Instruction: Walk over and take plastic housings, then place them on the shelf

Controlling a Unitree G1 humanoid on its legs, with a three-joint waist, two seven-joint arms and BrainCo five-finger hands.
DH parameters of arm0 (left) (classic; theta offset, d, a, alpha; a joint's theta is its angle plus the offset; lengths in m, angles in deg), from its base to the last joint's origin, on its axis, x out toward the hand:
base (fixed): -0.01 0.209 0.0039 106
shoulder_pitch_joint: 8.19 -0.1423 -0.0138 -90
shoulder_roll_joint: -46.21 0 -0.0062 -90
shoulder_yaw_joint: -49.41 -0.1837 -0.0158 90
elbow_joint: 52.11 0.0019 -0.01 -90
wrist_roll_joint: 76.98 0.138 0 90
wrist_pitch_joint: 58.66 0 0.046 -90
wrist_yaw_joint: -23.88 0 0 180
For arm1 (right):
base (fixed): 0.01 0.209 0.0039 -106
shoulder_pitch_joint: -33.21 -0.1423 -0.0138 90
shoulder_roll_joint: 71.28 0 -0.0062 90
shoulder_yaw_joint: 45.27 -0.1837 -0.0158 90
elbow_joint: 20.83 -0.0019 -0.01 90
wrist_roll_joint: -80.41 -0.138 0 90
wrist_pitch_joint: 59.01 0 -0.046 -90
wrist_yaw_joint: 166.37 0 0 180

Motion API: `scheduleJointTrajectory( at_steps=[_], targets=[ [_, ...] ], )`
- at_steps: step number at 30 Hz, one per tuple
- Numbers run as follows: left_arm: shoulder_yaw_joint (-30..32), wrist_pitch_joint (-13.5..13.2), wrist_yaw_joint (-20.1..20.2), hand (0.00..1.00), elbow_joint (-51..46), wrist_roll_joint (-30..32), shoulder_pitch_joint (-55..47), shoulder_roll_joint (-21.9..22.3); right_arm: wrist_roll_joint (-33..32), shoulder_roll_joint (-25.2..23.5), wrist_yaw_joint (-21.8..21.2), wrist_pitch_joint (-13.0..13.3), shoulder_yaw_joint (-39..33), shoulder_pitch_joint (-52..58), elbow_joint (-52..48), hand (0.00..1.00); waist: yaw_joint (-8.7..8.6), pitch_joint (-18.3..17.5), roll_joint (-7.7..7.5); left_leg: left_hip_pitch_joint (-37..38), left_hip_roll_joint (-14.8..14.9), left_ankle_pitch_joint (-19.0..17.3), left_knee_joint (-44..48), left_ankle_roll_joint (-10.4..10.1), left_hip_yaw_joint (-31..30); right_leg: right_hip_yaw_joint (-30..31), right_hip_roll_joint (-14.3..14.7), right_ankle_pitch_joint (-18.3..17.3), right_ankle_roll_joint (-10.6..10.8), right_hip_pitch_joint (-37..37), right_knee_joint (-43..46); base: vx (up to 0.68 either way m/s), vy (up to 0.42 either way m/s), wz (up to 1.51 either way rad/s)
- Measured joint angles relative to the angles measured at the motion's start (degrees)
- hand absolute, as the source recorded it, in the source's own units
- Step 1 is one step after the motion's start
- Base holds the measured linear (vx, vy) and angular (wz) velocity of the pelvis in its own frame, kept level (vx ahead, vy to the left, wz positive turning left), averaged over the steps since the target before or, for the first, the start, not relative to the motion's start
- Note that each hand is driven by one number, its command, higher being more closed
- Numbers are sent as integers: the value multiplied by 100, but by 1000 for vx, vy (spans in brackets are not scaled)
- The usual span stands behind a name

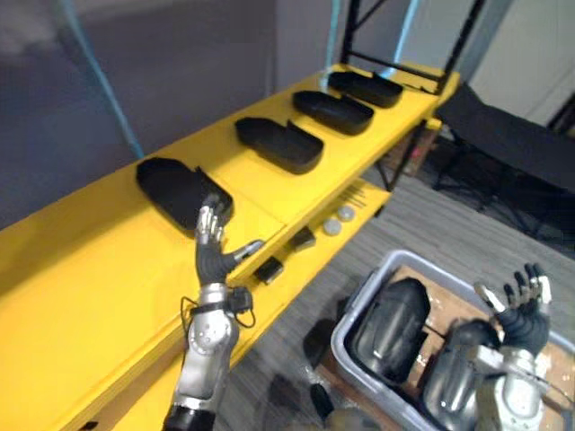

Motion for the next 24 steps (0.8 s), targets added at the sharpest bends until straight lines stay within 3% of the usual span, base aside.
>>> scheduleJointTrajectory(
  at_steps=[3,5,7,8,12,14,16,17,18,19,21,23,24],
  targets=[
    [144,61,-117,0,-198,1,-307,2,-3,14,-224,44,151,-170,0,0,197,66,33,-208,-151,-227,270,66,-957,126,31,-13,-51,-173,-51,-79,-43,-52],
    [340,66,-156,0,-363,4,-618,1,1,73,-291,54,403,-438,9,0,379,105,99,-311,-232,-445,287,-48,-1268,116,49,45,-120,-330,-49,-108,30,-60],
    [459,64,-218,0,-393,16,-716,-3,4,77,-301,54,608,-594,31,0,482,109,91,-442,-297,-470,374,-34,-1249,98,-18,67,-144,-429,-4,-65,103,-23],
    [513,-93,-224,0,-475,65,-752,-2,-2,176,-20,46,1075,-933,413,0,675,121,68,-601,-484,-484,624,-22,-1393,20,-175,347,69,-560,54,-23,146,-2],
    [459,-147,-98,0,-712,74,-811,19,-102,121,173,48,1123,-698,469,0,679,130,68,-579,-531,-667,930,112,-1425,26,-83,369,95,-651,408,-30,75,-18],
    [480,-147,-46,0,-737,135,-919,13,-98,1,-91,161,1062,-219,319,0,719,192,10,-335,-588,-737,917,171,-1282,-62,33,402,107,-739,762,-109,-8,-99],
    [597,-140,-36,0,-822,282,-1072,-61,-92,19,-531,325,980,-12,142,0,743,357,-55,-137,-586,-662,753,306,-732,-799,20,981,-204,-725,513,-221,-60,-143],
    [649,-140,-28,0,-825,282,-1063,-76,-92,27,-572,375,961,-19,125,0,718,381,-100,-139,-601,-605,724,369,-571,-1092,-15,946,-341,-759,538,-273,29,-115],
    [738,-136,-32,0,-816,280,-1049,-91,-88,103,-596,404,938,-80,107,0,686,390,-140,-150,-602,-525,666,424,-268,-1684,-78,344,-599,-922,1129,-272,81,-123],
    [844,-137,-43,0,-817,281,-1050,-81,-44,205,-598,401,943,-247,108,0,692,406,-85,-151,-538,-418,565,439,40,-2131,-177,-189,-646,-1031,1699,-255,91,-119],
    [905,-136,-75,0,-807,280,-1049,-55,130,277,-597,400,949,-500,121,0,701,434,17,-147,-389,-283,471,431,321,-2503,-344,-755,-641,-1059,2287,-147,53,-98],
    [964,-135,-136,0,-687,284,-1043,-62,308,280,-593,388,1103,-791,228,0,756,419,63,-176,-219,-80,305,371,660,-2868,-823,-1304,-596,-874,2880,76,58,-91],
    [965,-135,-165,0,-639,285,-1046,-69,366,281,-593,375,1166,-826,254,0,771,408,42,-178,-196,-34,255,337,720,-2917,-974,-1418,-586,-774,2970,235,46,-66]
  ],
)
